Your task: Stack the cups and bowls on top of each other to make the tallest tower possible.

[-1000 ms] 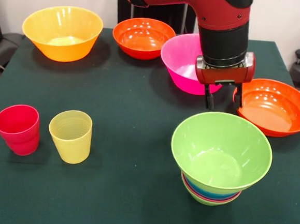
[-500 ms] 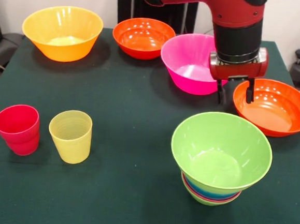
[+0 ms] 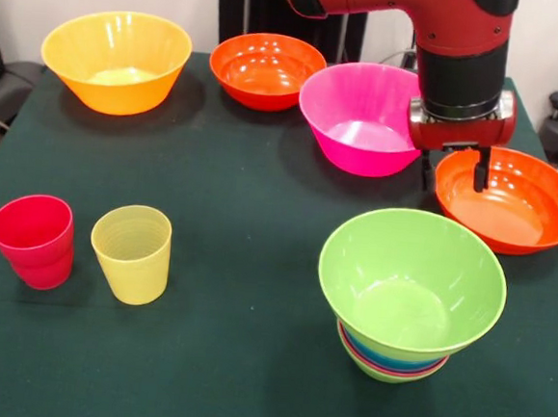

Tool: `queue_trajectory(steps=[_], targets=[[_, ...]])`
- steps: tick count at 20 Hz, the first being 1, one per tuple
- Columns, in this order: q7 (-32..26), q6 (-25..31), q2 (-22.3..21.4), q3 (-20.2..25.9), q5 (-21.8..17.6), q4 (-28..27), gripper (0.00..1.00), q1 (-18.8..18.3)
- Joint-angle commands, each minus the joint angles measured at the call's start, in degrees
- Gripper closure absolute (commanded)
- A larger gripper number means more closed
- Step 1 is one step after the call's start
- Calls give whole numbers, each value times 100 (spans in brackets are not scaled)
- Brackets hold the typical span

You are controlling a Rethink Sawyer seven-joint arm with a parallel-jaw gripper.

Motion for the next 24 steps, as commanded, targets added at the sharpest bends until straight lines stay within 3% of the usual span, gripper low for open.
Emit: queue_trajectory(steps=[1,14,24], targets=[[808,-587,491,-21,-69,-181,0,170],[666,-776,844,-180,-88,-511,0,244],[711,-898,702,-109,-120,-197,0,228]])
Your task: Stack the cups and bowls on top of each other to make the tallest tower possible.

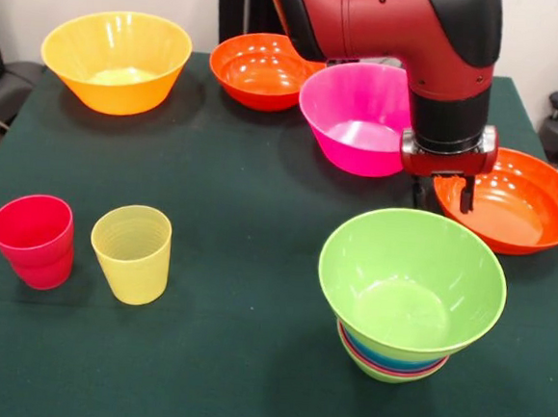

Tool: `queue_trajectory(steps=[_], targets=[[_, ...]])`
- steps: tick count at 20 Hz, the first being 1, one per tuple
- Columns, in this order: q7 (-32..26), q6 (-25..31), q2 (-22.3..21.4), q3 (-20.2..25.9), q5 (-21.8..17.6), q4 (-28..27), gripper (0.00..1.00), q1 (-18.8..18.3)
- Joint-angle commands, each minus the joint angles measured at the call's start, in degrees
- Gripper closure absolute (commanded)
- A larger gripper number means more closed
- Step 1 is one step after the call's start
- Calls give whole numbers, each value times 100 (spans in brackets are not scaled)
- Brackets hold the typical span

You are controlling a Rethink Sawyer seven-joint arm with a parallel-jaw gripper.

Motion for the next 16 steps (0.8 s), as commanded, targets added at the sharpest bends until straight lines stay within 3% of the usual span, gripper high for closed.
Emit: queue_trajectory(steps=[1,16], targets=[[706,-433,75,75,-112,-155,0,120],[604,-367,431,123,-74,-589,0,177]])
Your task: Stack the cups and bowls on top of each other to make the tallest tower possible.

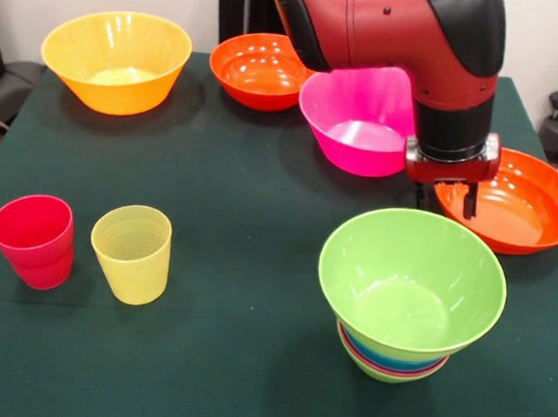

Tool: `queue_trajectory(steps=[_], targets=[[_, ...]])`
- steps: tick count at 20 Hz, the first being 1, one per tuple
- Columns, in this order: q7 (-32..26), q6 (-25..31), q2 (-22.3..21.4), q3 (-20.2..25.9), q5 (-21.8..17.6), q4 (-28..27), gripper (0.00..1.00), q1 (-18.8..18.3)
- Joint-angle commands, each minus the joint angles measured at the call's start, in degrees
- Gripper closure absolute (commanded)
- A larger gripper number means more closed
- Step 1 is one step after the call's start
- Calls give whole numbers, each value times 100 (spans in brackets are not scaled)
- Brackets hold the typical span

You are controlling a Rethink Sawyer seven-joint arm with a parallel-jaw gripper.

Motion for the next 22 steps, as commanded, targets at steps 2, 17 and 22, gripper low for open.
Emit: queue_trajectory(steps=[2,17,22], targets=[[606,-382,275,122,-86,-445,0,114],[556,-308,334,82,-114,-515,0,125],[532,-319,353,88,-130,-536,0,122]])
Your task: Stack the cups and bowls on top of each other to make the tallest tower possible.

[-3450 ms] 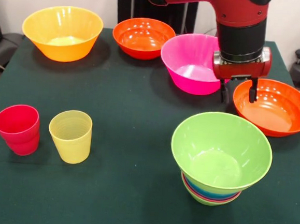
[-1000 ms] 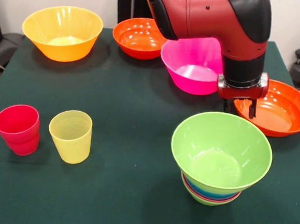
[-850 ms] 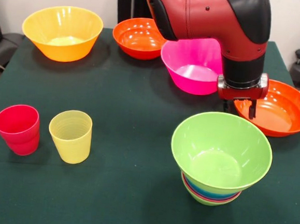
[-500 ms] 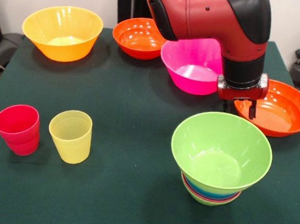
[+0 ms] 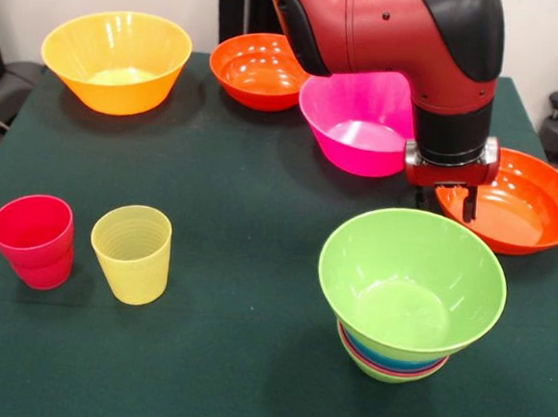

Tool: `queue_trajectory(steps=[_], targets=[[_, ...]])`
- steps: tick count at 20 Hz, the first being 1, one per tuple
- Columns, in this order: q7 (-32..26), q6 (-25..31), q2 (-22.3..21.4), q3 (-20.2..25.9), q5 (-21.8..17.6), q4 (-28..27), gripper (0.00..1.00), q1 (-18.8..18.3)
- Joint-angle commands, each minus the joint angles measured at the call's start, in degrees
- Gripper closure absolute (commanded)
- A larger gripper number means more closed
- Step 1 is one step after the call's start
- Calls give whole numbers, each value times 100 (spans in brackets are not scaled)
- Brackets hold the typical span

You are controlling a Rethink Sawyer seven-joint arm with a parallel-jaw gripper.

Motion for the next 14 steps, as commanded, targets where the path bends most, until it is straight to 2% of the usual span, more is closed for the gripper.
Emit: queue_trajectory(steps=[1,14], targets=[[532,-318,312,80,-131,-498,0,128],[512,-299,316,51,-148,-539,0,132]])
